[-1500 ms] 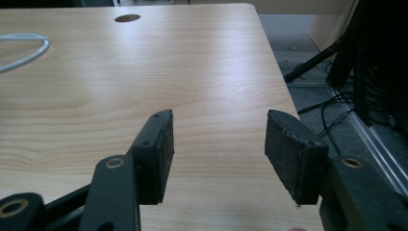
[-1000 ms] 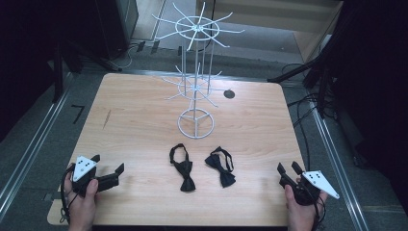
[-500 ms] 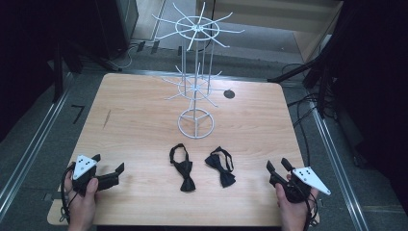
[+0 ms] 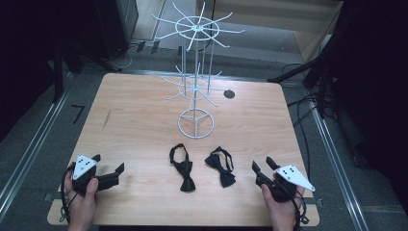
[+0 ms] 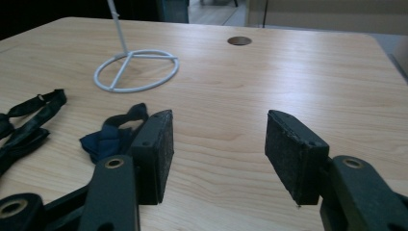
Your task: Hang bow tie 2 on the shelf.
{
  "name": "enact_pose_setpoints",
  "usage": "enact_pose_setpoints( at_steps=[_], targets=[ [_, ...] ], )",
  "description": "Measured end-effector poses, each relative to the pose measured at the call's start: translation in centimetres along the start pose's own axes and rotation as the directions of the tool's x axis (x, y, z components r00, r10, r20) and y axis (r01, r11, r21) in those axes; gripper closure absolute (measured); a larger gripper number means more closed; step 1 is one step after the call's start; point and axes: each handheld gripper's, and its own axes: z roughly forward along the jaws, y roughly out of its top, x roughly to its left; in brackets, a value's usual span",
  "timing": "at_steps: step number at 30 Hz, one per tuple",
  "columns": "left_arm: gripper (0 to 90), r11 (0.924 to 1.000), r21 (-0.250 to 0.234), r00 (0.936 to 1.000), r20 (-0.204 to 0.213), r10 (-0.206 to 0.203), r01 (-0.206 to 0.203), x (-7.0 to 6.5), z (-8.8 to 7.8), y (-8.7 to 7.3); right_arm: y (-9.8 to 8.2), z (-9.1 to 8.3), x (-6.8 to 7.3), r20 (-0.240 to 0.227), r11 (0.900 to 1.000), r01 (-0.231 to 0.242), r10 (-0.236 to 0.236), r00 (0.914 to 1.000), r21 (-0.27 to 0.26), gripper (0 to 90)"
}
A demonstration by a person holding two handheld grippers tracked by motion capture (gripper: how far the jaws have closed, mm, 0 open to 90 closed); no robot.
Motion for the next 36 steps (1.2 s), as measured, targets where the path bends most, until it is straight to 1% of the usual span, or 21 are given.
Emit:
enact_pose_setpoints(
  at_steps=[1,2,4,5,9,10,11,12,13,14,16,18,20,23,26,28,30,31,33,34,36],
  targets=[
    [7.4,1.0,0.0,1.0,0.0,0.0,0.0,0.0,0.0,0.0,0.0,0.0,0.0,0.0,1.0,0.0,0.0,1.0,0.0,44.9],
    [7.4,1.0,0.001,1.0,0.0,0.002,-0.002,0.0,0.0,0.0,0.0,0.4,0.6,-0.011,1.0,0.008,-0.008,0.9999,0.01,45.7],
    [7.4,1.0,-0.001,1.0,0.0,0.003,-0.003,0.0,0.0,0.0,0.0,0.6,0.8,-0.016,1.0,0.008,-0.007,0.9998,0.014,46.2],
    [7.4,1.0,-0.002,1.0,0.001,-0.001,0.001,0.0,-0.1,0.0,0.0,1.1,1.3,-0.024,1.0,0.008,-0.008,0.9997,0.027,48.0],
    [7.4,1.0,0.0,1.0,0.002,-0.003,0.003,0.0,-0.1,0.0,0.0,1.8,2.1,-0.036,0.999,0.012,-0.01,0.9993,0.051,51.0],
    [7.4,1.0,-0.001,1.0,0.0,-0.003,0.003,0.0,-0.1,0.0,-0.1,2.3,2.5,-0.058,0.997,0.013,-0.009,0.9983,0.071,53.1],
    [7.4,1.0,-0.001,1.0,0.0,-0.001,0.001,0.0,-0.1,0.0,-0.1,2.3,2.5,-0.058,0.997,0.013,-0.009,0.9983,0.071,53.1],
    [7.4,1.0,-0.002,1.0,0.003,0.0,0.0,-0.1,-0.1,-0.1,-0.2,2.8,2.9,-0.084,0.996,0.018,-0.01,0.9964,0.089,53.4],
    [7.4,1.0,-0.002,1.0,0.003,0.0,0.0,-0.1,-0.1,-0.1,-0.2,2.8,2.9,-0.084,0.996,0.018,-0.01,0.9964,0.089,53.4],
    [7.4,1.0,-0.001,1.0,0.003,0.001,-0.001,-0.1,-0.1,-0.1,-0.3,3.3,3.4,-0.097,0.995,0.014,-0.004,0.9952,0.1,52.3],
    [7.4,1.0,0.003,1.0,0.0,0.002,-0.002,-0.1,-0.1,0.0,-0.3,3.5,3.7,-0.103,0.994,0.012,-0.001,0.9947,0.109,51.3],
    [7.4,0.9999,0.01,1.0,-0.002,0.005,-0.005,-0.1,0.0,0.0,-0.3,4.1,4.5,-0.109,0.992,0.023,-0.009,0.994,0.122,49.9],
    [7.4,0.9999,0.009,0.9999,-0.003,0.011,-0.011,-0.2,0.0,0.0,-0.3,4.4,4.9,-0.103,0.991,0.019,-0.006,0.9946,0.13,49.2],
    [7.4,1.0,0.004,1.0,-0.001,0.006,-0.006,-0.2,-0.1,0.0,-0.4,4.8,5.1,-0.1,0.99,0.011,0.003,0.995,0.138,47.9],
    [7.4,1.0,0.006,1.0,0.002,0.006,-0.006,-0.1,-0.1,0.0,-0.8,5.6,5.6,-0.077,0.985,0.006,0.007,0.997,0.172,45.8],
    [7.4,0.9999,0.007,1.0,0.001,0.008,-0.008,-0.1,-0.1,0.0,-0.9,5.7,5.6,-0.07,0.984,0.01,0.002,0.9976,0.179,45.3],
    [7.4,0.9999,0.008,1.0,0.0,0.008,-0.008,-0.1,0.0,0.0,-1.1,5.9,5.8,-0.064,0.982,0.006,0.006,0.9979,0.188,41.2],
    [7.4,0.9999,0.009,1.0,0.0,0.007,-0.007,-0.1,0.0,0.0,-1.2,6.1,5.9,-0.026,0.98,0.007,-0.002,0.9997,0.199,33.9],
    [7.4,0.9999,0.012,1.0,0.0,0.008,-0.008,-0.1,0.0,0.0,-1.3,6.1,5.9,-0.016,0.979,-0.002,0.006,0.9998,0.205,35.4],
    [7.4,0.9999,0.012,1.0,0.0,0.008,-0.008,-0.1,0.0,0.0,-1.3,6.1,5.9,-0.016,0.979,-0.002,0.006,0.9998,0.205,35.4],
    [7.4,0.9999,0.014,1.0,-0.001,0.01,-0.01,-0.1,0.0,0.0,-1.3,6.0,6.0,-0.025,0.979,0.002,0.003,0.9997,0.204,39.2]
  ],
)
